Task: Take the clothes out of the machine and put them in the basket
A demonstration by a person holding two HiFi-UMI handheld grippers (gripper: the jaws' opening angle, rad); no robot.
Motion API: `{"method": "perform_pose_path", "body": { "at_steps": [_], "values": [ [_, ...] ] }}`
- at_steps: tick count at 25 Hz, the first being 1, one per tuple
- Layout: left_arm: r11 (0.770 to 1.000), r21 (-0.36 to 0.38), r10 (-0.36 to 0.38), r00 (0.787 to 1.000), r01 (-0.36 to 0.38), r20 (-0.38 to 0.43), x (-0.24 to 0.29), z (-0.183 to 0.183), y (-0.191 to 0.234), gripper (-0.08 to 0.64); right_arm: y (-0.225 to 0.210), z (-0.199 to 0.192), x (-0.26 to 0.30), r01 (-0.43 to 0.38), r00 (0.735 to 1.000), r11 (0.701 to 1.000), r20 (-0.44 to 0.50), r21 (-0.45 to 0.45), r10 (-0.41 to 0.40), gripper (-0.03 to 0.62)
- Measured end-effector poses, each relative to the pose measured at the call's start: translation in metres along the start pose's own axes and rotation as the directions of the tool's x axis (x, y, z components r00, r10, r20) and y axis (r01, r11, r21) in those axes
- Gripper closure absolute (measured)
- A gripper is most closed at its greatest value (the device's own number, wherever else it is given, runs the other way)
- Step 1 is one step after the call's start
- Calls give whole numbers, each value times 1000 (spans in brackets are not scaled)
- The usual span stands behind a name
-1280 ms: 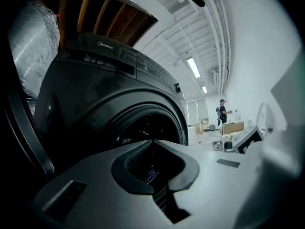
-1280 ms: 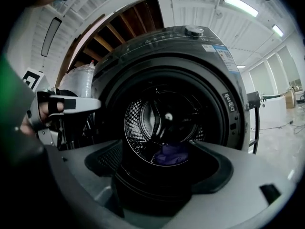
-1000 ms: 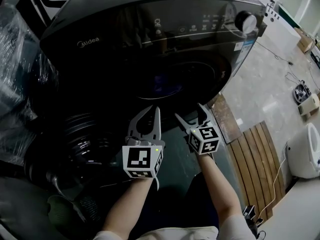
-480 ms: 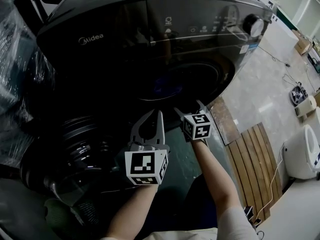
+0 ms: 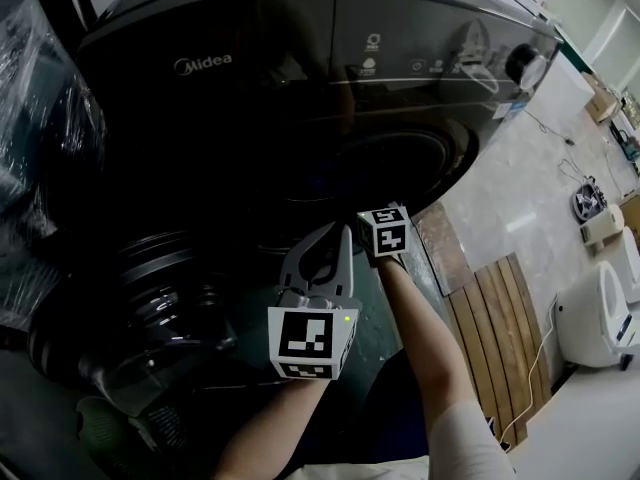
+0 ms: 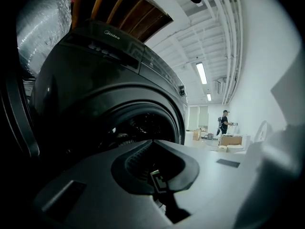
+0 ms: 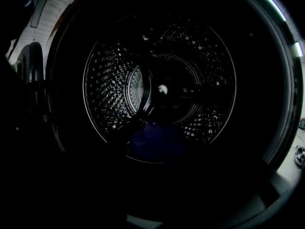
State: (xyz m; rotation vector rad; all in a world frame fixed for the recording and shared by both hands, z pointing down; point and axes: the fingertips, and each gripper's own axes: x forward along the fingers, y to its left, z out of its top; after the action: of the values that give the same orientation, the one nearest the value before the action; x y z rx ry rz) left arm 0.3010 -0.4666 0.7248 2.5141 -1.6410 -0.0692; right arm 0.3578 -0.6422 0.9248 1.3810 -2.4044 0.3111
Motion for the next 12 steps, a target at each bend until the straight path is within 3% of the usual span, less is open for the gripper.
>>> {"method": "perform_pose_path", "body": {
  "at_steps": [12],
  "values": [
    [1000, -25, 5, 999, -6, -45, 3, -8, 9, 538, -11, -2, 29, 113, 983, 994, -143, -11, -113, 215]
  ]
}}
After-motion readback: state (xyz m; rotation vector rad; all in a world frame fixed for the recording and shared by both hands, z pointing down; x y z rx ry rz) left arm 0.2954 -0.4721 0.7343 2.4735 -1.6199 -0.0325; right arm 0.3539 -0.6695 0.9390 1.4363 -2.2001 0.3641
